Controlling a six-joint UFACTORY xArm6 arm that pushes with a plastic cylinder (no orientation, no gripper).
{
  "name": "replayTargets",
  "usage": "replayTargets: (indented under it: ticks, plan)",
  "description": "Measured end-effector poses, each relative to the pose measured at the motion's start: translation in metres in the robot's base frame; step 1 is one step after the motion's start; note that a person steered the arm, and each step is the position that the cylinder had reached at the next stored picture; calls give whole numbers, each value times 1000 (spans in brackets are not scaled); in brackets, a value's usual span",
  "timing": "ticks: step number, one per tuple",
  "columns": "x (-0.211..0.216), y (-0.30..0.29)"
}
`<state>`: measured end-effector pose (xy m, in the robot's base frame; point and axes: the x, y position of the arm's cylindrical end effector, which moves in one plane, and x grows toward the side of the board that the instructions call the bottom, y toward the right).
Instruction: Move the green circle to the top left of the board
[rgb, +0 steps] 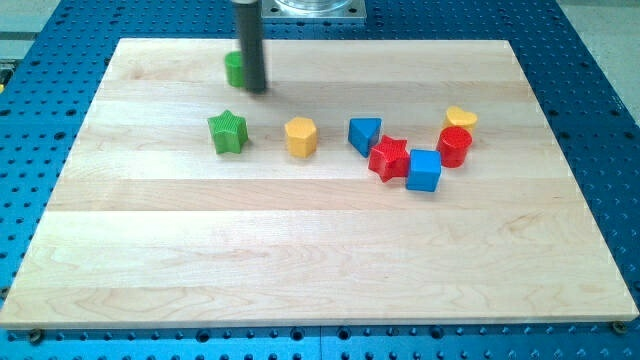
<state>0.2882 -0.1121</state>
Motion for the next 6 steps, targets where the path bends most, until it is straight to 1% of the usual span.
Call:
replayTargets:
  ticks: [1, 2, 3, 4, 5, 6]
  plan:
    - [-20, -12]
    - [-28, 0]
    - [-37, -41]
    - [-38, -37]
    - [-57, -26]
    - [-63, -67]
